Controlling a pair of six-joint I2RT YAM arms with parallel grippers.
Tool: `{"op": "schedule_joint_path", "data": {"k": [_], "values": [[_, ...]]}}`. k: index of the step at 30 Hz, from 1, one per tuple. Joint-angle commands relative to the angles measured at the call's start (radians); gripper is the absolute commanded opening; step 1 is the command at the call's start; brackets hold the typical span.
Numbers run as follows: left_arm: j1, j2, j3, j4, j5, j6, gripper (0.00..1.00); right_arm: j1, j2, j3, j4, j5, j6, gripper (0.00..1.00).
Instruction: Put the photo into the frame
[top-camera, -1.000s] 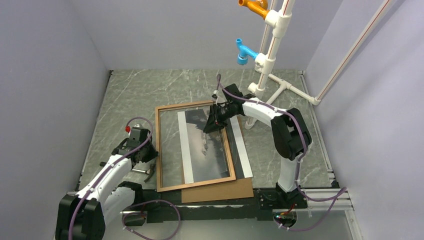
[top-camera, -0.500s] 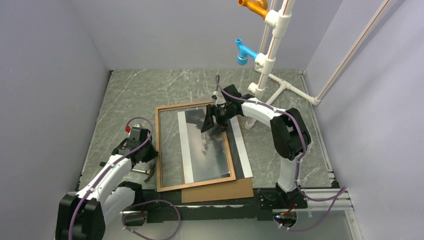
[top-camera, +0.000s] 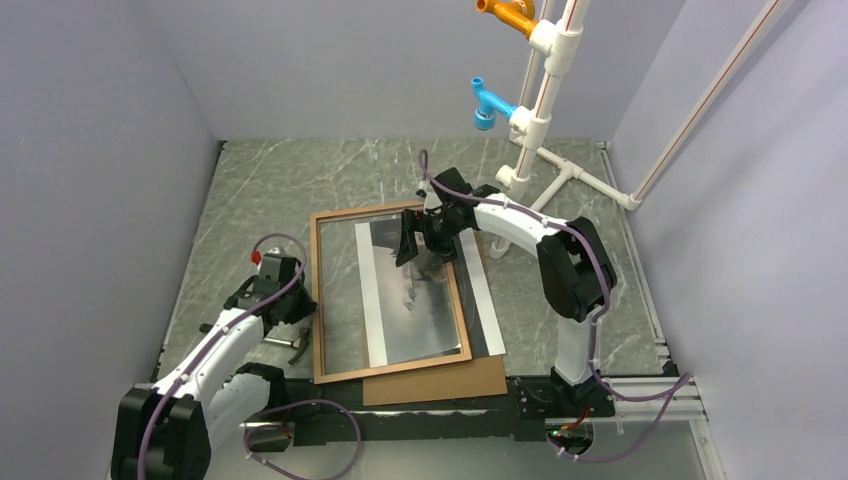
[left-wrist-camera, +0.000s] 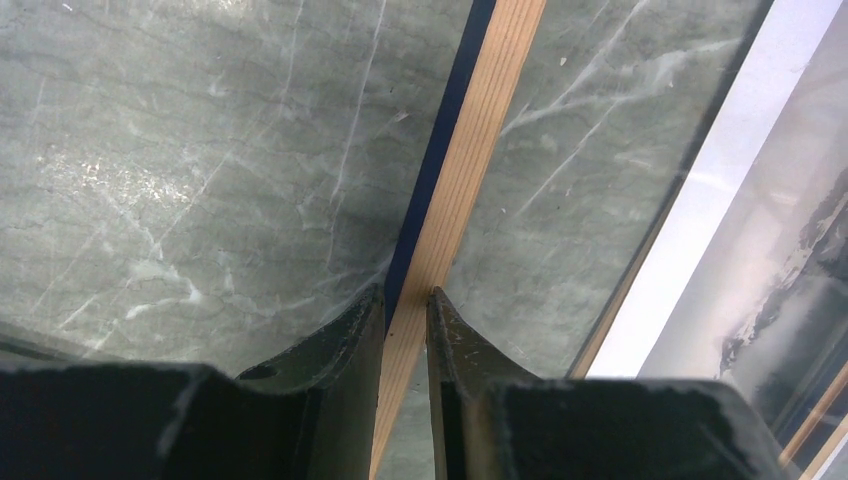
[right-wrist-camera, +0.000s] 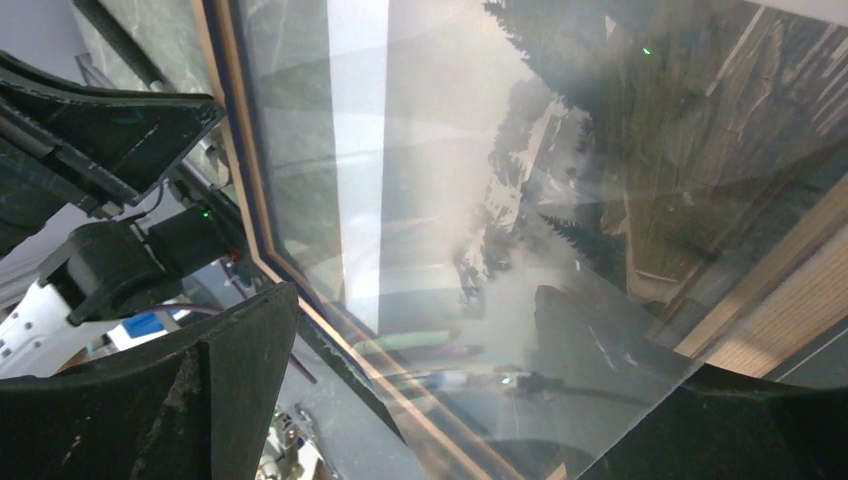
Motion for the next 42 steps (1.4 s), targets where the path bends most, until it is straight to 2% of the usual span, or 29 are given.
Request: {"op": "schedule_joint_path", "data": {"k": [1, 11, 42], "values": [[0.002, 0.035, -0.018, -0.034, -0.012, 0.015, 0.27, 0.02, 0.017, 0.067, -0.045, 0.079, -0.042, 0.91], [0.002, 0.036, -0.015, -0.039, -0.015, 0.017, 0.27, 0.047, 0.021, 0.108, -0.127, 0.254, -0.077, 1.0], [0.002, 0.034, -0.015, -0.037, -0.021, 0.018, 0.26, 0.122, 0.044, 0.182, -0.235, 0.511, -0.095, 1.0]]}}
